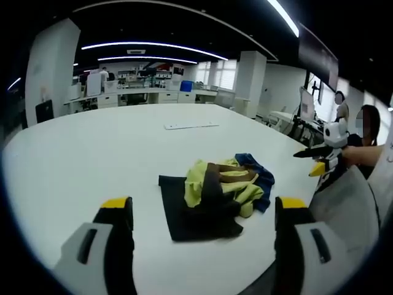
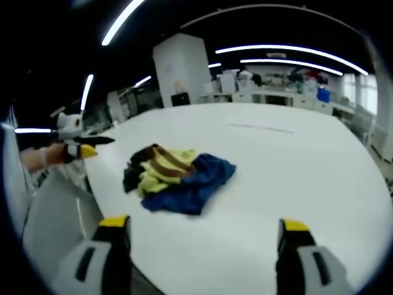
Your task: Fold the garment on the visible template until the final outline fits inside the template.
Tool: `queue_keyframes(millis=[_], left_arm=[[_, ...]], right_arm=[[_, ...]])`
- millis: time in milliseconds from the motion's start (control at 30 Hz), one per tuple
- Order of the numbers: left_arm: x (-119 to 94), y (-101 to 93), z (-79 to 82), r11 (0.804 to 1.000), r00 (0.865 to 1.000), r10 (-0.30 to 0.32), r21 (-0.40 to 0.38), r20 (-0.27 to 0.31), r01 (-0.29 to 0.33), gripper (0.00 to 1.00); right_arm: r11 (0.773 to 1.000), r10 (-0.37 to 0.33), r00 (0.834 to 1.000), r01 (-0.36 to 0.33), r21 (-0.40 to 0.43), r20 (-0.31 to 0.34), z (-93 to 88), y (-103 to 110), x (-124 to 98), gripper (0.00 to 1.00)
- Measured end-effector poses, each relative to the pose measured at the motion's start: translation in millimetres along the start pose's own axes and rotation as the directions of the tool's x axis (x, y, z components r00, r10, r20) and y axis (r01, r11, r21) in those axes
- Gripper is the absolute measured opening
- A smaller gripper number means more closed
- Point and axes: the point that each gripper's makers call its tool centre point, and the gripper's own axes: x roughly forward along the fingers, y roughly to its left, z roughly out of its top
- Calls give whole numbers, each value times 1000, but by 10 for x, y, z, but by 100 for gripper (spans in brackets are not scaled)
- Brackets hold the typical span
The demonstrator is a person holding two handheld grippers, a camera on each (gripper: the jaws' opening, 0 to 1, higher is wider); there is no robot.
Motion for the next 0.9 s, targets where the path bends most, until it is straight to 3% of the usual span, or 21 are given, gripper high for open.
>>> queue_keyframes(millis=[533, 900], left_arm=[[57, -17, -12, 1000, 1000, -13, -12, 3, 13, 92], [85, -5, -34, 999, 1000, -29, 23, -8, 29, 91]], right_arm=[[1000, -5, 1000, 5, 3, -15, -46, 2, -27, 100], [1000, 4, 1000, -5, -26, -28, -20, 9, -38, 100]])
